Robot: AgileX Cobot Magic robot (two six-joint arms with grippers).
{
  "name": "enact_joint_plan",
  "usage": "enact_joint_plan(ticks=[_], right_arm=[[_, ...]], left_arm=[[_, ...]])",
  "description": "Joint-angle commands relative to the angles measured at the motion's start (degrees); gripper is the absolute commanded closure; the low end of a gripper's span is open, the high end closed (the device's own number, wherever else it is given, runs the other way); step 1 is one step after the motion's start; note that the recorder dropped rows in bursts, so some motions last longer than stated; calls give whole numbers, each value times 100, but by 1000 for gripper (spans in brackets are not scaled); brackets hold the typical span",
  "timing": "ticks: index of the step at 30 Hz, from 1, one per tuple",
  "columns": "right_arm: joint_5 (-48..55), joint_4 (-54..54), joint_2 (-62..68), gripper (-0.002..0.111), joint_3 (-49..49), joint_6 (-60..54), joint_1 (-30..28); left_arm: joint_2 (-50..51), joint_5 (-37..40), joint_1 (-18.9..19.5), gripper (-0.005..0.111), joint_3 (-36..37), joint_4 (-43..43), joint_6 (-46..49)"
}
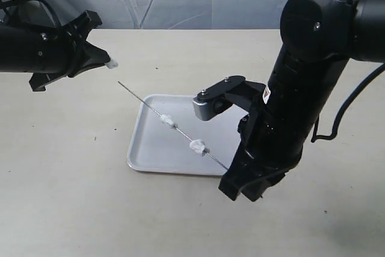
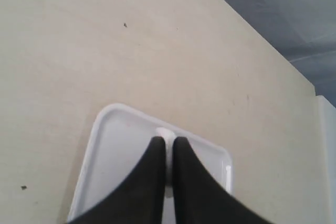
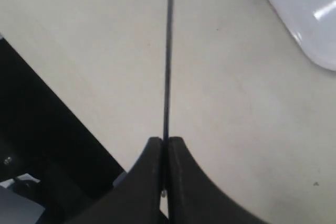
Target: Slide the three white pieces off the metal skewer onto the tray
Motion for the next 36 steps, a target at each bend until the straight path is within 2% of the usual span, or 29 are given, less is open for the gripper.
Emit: enact_joint_plan(ticks=[1,4,7,9,13,17,20,22,30,36], right_arm=[[189,-325,-40,109,17,0,7],[130,-1100,-40,109,17,608,7],[3,-2312,-40,109,17,1558,7],[-12,-2875,-40,109,17,1997,7],[-12,-2728,-40,109,17,2013,7],[-138,-2604,-40,109,17,2023,7],[-316,-2441,-40,109,17,2023,7],[-531,-2288,-40,109,17,2023,7],[-1037,-1706,229,109,17,1978,7],[-1444,-1388,265,109,17,1688,7]], left_arm=[[-8,-414,5,107,-37,-85,62],[-8,2,5,107,-37,185,33],[137,1101,-5,107,-37,509,-197],[321,1561,-69,107,-37,509,-197],[801,1690,-497,106,-37,483,-197],[1128,1768,-814,90,-37,4,85],[1155,1835,-864,75,-37,-785,592],[1155,1976,-864,71,-37,-1304,772],[1155,1446,-1148,72,-63,-1443,1125],[1155,1384,-1148,74,-385,-1443,1174]])
